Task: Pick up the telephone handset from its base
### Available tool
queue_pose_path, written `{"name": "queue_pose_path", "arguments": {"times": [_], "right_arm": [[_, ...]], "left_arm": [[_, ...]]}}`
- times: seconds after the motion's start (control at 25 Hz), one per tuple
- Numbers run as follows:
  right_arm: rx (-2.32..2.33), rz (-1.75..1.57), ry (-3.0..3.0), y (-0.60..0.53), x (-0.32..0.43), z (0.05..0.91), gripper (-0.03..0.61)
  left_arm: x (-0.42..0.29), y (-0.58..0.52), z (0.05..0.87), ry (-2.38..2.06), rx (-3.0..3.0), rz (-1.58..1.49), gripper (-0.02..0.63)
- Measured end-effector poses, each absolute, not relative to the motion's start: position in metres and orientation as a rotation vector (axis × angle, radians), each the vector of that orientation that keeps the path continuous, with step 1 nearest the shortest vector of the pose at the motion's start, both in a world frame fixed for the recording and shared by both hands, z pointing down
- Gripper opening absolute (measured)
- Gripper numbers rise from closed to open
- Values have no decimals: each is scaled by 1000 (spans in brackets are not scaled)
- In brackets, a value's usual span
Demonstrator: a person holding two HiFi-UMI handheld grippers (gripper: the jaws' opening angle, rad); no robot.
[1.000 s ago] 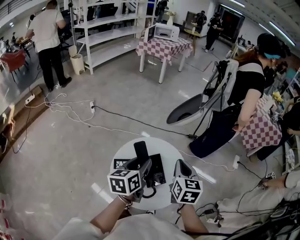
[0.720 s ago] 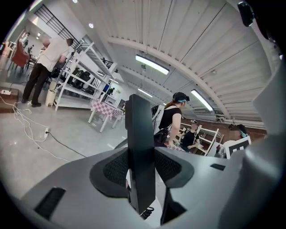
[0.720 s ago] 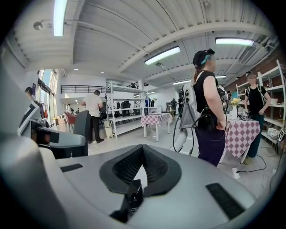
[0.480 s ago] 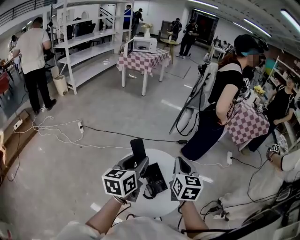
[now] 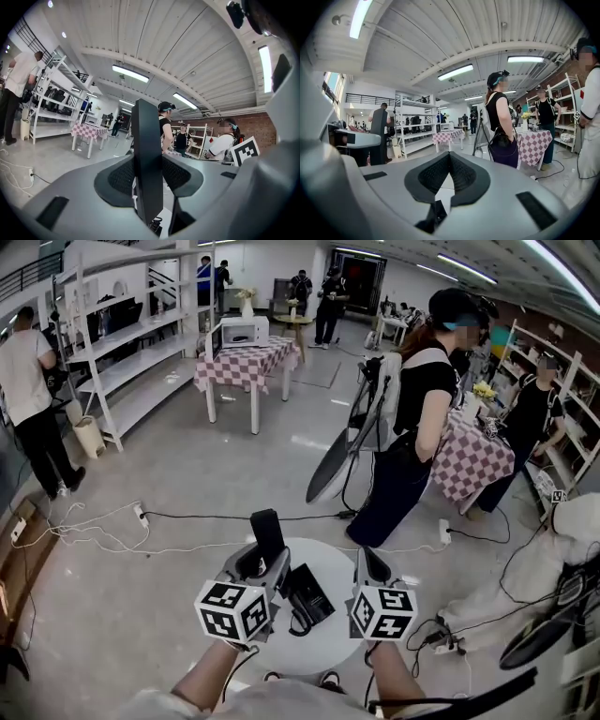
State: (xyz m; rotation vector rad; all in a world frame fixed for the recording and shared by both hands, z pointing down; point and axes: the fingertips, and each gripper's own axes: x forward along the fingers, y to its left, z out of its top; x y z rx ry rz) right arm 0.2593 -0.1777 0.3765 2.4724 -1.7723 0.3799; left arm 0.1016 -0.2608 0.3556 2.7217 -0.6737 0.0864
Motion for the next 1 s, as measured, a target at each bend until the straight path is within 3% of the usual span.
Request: {"name": "queue_pose_path", "arguments": {"times": [1.0], "right_arm": [[2363,246,-1997,-161,314,348,25]], "left_arm": [[149,-229,336,-1076,2756,27,187]]}}
